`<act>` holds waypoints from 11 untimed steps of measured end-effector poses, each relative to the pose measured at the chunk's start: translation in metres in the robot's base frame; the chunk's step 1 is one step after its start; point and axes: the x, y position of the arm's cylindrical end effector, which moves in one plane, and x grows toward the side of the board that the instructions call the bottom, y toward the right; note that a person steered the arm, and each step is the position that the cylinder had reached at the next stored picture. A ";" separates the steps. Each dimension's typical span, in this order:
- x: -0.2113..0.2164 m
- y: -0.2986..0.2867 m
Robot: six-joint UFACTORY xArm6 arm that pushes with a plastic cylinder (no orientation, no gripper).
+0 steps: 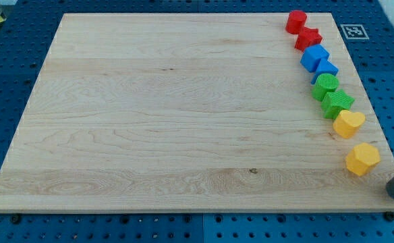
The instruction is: Push green star from the the vertical line of blocks
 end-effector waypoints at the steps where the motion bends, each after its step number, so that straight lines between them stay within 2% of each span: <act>1: -0.033 0.021; 3: -0.130 0.031; 4: -0.148 0.031; 5: -0.148 0.031; 9: -0.160 -0.050; 11: -0.158 -0.071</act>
